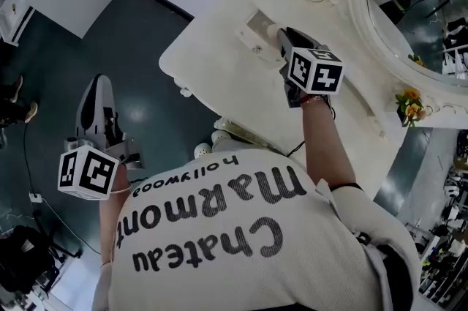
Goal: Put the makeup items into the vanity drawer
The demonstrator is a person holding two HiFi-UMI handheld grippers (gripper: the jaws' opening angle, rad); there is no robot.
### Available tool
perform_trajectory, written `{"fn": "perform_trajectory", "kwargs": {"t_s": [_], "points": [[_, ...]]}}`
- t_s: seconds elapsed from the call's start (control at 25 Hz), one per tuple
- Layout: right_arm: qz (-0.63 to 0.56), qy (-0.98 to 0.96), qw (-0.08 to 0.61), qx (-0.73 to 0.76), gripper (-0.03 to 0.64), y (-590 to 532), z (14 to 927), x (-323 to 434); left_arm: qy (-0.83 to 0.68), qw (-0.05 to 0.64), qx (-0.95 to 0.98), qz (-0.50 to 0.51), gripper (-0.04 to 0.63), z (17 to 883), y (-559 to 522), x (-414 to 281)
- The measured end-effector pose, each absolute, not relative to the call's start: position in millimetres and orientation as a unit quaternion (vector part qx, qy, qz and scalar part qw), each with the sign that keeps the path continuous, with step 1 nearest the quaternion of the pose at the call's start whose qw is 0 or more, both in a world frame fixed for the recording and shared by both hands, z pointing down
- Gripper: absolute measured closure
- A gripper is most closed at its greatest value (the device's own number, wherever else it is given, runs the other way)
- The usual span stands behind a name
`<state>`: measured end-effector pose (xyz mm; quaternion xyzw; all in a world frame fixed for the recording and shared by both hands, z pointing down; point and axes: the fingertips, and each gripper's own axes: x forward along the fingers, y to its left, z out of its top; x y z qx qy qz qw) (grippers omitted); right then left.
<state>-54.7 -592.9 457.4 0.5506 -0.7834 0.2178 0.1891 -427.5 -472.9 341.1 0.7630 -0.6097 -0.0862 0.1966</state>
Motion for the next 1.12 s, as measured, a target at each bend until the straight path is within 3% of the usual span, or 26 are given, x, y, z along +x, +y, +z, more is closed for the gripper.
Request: {"fn": "perform_trajectory", "kwargs": {"t_s": [1.12], "points": [[0.236, -0.788, 0.308, 0.477, 0.517, -612.5, 510.1, -64.2, -0.652, 0.205, 0.727, -0.064, 0.588, 356.4, -462.8, -441.2]]}}
